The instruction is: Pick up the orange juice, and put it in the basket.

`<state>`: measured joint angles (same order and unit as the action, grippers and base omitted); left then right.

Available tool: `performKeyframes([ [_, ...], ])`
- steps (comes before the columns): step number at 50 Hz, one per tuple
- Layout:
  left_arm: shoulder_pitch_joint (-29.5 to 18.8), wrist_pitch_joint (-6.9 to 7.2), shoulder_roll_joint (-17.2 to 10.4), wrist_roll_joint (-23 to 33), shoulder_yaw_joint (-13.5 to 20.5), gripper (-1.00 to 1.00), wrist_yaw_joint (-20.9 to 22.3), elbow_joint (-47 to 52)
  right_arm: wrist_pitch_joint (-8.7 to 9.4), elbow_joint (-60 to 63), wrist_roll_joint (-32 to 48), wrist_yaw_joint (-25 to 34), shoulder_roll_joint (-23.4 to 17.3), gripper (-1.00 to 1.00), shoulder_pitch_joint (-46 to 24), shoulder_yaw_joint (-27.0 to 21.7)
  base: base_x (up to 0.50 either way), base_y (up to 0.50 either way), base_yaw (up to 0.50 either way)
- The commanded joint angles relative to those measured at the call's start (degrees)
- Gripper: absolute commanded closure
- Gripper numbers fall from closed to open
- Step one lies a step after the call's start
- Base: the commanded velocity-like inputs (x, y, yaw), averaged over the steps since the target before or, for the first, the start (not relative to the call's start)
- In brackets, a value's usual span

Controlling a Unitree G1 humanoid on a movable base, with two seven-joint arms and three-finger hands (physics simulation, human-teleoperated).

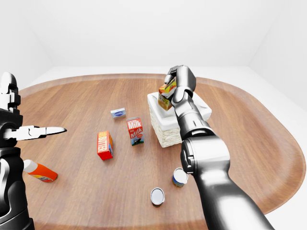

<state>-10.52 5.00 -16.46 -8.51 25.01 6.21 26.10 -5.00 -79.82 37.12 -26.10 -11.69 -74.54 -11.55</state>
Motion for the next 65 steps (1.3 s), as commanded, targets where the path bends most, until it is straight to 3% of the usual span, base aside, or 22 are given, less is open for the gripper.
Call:
performKeyframes([
  [1,0.1,0.00,0.0,0.0,0.0,-1.00,0.0,0.1,0.00,0.8,0.9,-1.8,0.1,1.00,0.3,-0.2,0.00,0.00,0.00],
  [65,0.0,0.00,0.1,0.0,0.1,-1.00,0.0,0.4,0.00,0.6,3.3,-3.9,1.4,1.00,4.6,-0.5,0.00,0.00,0.00],
])
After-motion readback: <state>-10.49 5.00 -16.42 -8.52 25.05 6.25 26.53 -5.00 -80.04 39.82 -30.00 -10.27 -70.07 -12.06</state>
